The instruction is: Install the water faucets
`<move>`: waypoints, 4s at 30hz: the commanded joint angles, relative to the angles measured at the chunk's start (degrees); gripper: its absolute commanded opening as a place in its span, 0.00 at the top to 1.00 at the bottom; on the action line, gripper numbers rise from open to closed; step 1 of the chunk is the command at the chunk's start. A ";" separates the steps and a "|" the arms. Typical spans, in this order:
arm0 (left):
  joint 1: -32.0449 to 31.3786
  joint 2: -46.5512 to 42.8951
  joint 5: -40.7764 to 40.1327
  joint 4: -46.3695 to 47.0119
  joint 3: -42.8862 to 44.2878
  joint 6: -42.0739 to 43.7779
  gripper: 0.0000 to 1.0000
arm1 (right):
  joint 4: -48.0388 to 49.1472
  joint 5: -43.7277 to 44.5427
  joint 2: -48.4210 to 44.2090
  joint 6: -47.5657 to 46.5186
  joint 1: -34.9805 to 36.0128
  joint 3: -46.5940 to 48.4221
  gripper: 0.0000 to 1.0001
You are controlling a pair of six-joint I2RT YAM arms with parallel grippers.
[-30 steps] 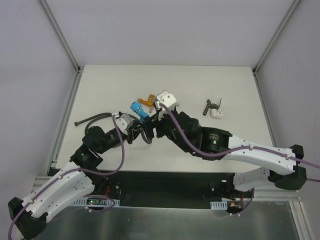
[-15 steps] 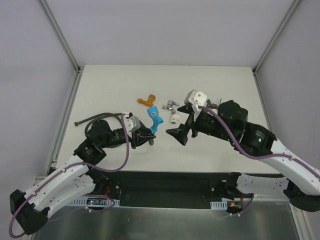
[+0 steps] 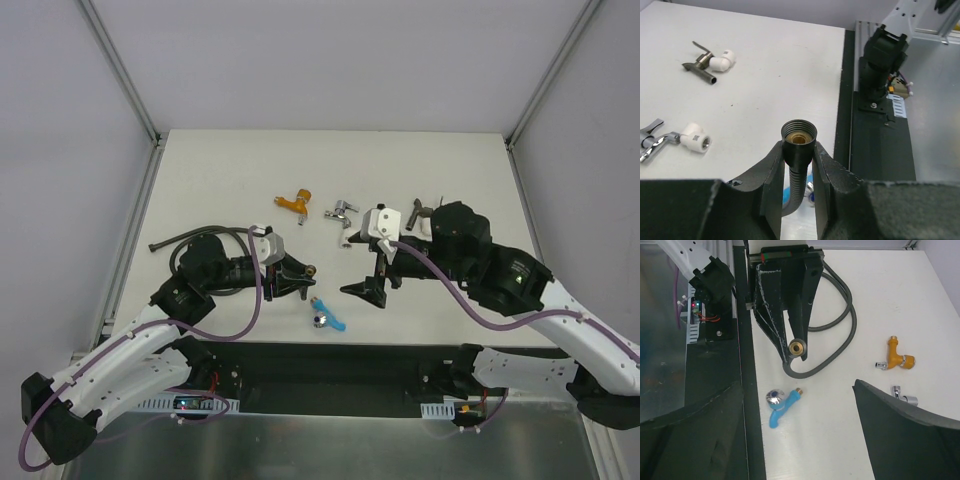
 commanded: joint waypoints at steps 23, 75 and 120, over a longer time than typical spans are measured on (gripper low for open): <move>-0.37 -0.56 -5.96 -1.49 3.11 3.05 1.00 | 31.26 -1.49 8.08 27.94 -4.03 -13.18 0.39; -0.37 -4.95 -14.83 2.20 0.48 0.76 1.00 | 10.43 15.55 18.81 25.66 4.50 2.20 0.98; -0.37 -3.55 -16.24 2.38 0.04 1.99 0.60 | 0.59 18.28 21.44 23.11 4.94 14.78 0.98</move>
